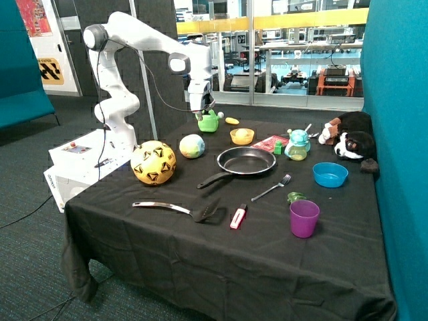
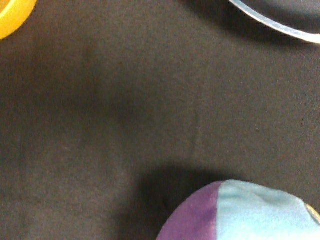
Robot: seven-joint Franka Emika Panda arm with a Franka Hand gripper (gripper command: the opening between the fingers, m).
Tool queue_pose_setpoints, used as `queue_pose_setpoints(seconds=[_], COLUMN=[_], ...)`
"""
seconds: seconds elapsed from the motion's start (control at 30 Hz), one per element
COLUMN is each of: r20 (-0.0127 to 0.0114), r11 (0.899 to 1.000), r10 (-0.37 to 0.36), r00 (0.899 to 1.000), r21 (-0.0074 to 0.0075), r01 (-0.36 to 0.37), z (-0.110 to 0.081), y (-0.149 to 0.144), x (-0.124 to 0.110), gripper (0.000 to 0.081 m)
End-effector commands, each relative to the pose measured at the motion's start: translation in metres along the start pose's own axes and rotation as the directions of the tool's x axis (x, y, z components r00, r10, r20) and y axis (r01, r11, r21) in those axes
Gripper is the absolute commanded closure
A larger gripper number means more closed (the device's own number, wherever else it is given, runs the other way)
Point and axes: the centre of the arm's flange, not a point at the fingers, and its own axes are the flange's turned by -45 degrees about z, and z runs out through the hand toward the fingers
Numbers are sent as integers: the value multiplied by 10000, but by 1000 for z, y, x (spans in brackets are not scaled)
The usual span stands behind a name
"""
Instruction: Sort the balls from left to right in order of size
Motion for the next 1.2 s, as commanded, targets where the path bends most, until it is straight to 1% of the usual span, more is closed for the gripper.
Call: queue_pose_setpoints(seconds=[0.0, 0.03, 0.13, 0.17, 0.2, 0.3, 0.37, 0.4, 0.43, 0.5, 0.57, 0.63, 0.7, 0.77, 0.8, 0.9, 0.93, 1.1, 1.13, 1.17], r20=[-22, -22, -24, -24, -25, -25, -25, -26, -26, -26, -27, -27, -27, -27, -27, -28, -28, -28, -28, -29], r11=[10000, 10000, 9979, 9964, 9927, 9899, 9850, 9798, 9784, 9715, 9671, 9645, 9652, 9519, 9526, 9407, 9320, 9139, 9097, 9033], r10=[-52, 39, 646, 850, 1206, 1415, 1725, 1999, 2067, 2372, 2545, 2642, 2616, 3065, 3044, 3392, 3624, 4060, 4154, 4291], r00=[10000, 10000, 9979, 9964, 9927, 9899, 9850, 9798, 9784, 9715, 9671, 9645, 9652, 9519, 9526, 9407, 9320, 9139, 9096, 9033], r21=[-20, -19, -18, -17, -17, -16, -15, -15, -14, -14, -13, -13, -13, -12, -12, -11, -10, -9, -8, -8], r01=[52, -39, -646, -850, -1206, -1415, -1725, -2000, -2067, -2372, -2545, -2642, -2616, -3065, -3044, -3392, -3624, -4060, -4154, -4291], z=[0, -1, -1, -1, 0, 0, 0, 0, 0, 0, -1, -2, -3, -4, -4, -4, -4, -4, -5, -5], y=[6, 8, 17, 20, 25, 31, 36, 40, 42, 48, 53, 58, 63, 69, 72, 81, 83, 95, 97, 100], x=[-5, -5, -7, -8, -9, -11, -12, -14, -14, -16, -17, -19, -20, -23, -24, -29, -31, -41, -43, -46], gripper=[51, 52, 48, 47, 46, 44, 46, 49, 50, 50, 50, 53, 48, 47, 47, 45, 44, 36, 36, 35])
